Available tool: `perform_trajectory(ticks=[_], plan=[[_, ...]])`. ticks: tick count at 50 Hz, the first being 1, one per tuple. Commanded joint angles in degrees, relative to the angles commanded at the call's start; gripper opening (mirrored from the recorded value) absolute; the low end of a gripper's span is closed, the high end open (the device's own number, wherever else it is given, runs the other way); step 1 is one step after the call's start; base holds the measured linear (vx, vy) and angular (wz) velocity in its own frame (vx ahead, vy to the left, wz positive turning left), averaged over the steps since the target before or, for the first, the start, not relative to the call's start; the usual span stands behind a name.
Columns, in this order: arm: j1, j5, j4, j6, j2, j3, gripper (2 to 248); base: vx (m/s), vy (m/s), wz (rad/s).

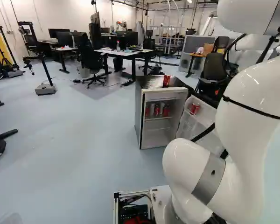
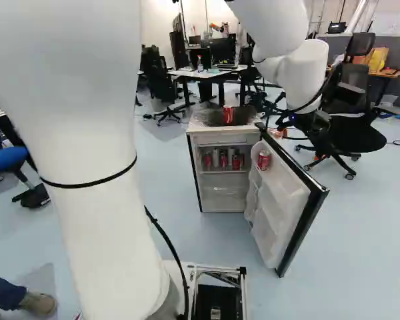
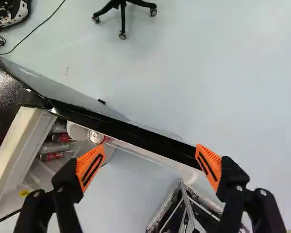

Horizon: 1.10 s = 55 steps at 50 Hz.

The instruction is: Grab a drink from the fridge

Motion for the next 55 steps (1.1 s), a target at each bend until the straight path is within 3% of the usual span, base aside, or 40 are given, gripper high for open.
perform_trajectory(ticks=[38, 55], plan=[[-3.0, -6.1, 0.0, 0.0, -8.9, -10.9, 247, 0.0, 0.0, 0.0], [-3.9, -9.9, 0.0, 0.0, -15.1, -16.8, 247, 0.0, 0.0, 0.0]])
